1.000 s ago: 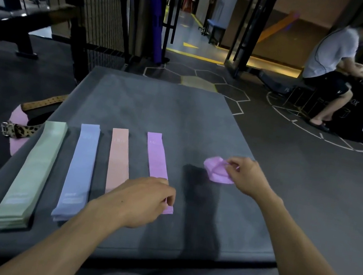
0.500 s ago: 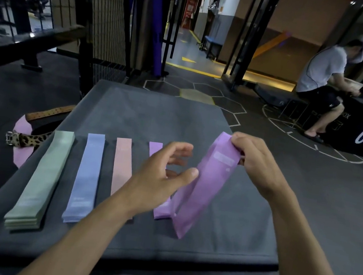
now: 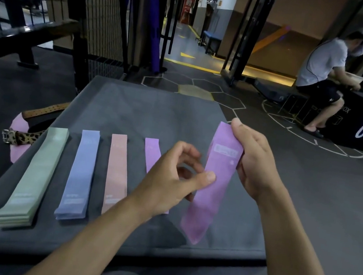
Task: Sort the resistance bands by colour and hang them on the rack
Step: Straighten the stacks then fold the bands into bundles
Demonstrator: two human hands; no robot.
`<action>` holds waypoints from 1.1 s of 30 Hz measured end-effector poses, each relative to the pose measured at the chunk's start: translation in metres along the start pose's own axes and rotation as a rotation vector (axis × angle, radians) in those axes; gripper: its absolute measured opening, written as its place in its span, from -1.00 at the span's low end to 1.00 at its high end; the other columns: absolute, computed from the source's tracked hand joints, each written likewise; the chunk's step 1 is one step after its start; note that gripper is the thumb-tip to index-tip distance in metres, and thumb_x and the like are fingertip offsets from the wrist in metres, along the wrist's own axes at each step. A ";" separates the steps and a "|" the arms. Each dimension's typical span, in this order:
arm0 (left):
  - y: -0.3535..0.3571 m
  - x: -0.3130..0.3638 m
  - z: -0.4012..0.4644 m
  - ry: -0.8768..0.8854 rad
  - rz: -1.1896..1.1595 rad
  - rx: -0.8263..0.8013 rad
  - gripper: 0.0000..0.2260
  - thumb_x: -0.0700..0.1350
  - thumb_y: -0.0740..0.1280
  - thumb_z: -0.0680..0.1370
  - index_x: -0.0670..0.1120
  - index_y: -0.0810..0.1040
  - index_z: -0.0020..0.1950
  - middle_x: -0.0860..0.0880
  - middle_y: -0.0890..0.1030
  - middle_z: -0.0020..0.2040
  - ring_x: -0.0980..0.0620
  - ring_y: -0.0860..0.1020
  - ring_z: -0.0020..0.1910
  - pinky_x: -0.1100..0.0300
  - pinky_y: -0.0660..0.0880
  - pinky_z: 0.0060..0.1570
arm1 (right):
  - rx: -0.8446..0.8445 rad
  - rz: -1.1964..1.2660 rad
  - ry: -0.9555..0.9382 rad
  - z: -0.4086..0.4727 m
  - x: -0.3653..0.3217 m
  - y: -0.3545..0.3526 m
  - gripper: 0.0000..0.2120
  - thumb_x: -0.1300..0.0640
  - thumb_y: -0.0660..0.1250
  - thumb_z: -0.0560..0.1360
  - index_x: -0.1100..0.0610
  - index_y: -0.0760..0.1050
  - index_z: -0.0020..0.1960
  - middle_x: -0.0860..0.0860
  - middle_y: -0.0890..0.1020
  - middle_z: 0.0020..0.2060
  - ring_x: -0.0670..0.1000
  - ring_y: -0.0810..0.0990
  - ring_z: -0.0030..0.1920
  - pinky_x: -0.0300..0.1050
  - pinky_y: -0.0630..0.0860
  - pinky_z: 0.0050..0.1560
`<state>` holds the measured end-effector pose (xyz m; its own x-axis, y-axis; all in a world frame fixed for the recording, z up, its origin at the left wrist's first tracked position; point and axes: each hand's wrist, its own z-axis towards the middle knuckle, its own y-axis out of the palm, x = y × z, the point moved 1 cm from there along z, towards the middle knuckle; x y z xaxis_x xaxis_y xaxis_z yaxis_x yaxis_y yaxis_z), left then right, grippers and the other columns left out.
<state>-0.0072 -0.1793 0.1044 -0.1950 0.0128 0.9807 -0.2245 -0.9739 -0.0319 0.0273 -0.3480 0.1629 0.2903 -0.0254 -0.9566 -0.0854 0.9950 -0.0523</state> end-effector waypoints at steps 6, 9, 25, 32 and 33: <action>-0.002 -0.003 0.000 -0.022 0.230 -0.230 -0.41 0.21 0.52 0.43 0.15 0.42 0.40 0.19 0.54 0.34 0.19 0.48 0.35 0.09 0.42 0.39 | -0.008 0.060 -0.047 -0.007 -0.006 0.007 -0.38 -0.15 0.23 0.59 0.47 0.32 -0.17 0.15 0.37 -0.37 0.11 0.32 -0.34 -0.09 0.29 -0.31; 0.002 0.002 -0.008 -0.072 0.116 -0.364 -0.77 -0.08 0.46 0.56 -0.10 0.60 0.19 -0.02 0.73 0.05 0.02 0.68 0.12 0.02 0.56 0.26 | 0.068 0.082 -0.066 -0.010 -0.011 0.009 -0.46 -0.19 0.24 0.56 0.29 0.40 -0.28 0.13 0.38 -0.40 0.09 0.33 -0.36 -0.10 0.29 -0.31; -0.048 -0.023 -0.029 -0.264 0.228 -0.358 -0.91 -0.16 0.38 0.62 -0.11 0.58 -0.08 0.03 0.63 -0.21 0.06 0.59 -0.19 0.15 0.58 -0.13 | 0.561 0.105 0.356 -0.013 0.051 -0.055 -0.60 -0.12 0.17 0.68 0.14 0.58 -0.11 0.06 0.66 -0.27 -0.02 0.65 -0.34 -0.12 0.61 -0.34; -0.044 -0.001 -0.030 -0.068 0.218 -0.153 -0.90 -0.12 0.47 0.55 -0.09 0.62 0.02 0.02 0.68 -0.23 0.05 0.56 -0.35 0.15 0.51 -0.29 | 0.201 -0.544 0.731 -0.024 0.098 -0.084 -0.59 -0.03 0.27 0.64 0.32 0.63 -0.04 0.18 0.64 -0.29 0.09 0.55 -0.48 -0.22 0.47 -0.50; -0.040 -0.003 -0.029 -0.066 0.288 -0.188 -0.91 -0.10 0.48 0.55 -0.06 0.62 0.01 0.03 0.68 -0.22 0.05 0.55 -0.35 0.16 0.51 -0.34 | 0.058 -0.734 0.831 -0.026 0.102 -0.086 -0.60 -0.04 0.30 0.63 0.32 0.62 -0.05 0.17 0.66 -0.25 0.09 0.56 -0.45 -0.19 0.50 -0.45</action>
<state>-0.0257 -0.1338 0.0971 -0.2155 -0.2772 0.9363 -0.3426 -0.8764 -0.3383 0.0396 -0.4389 0.0629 -0.4791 -0.6459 -0.5943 -0.1037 0.7140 -0.6924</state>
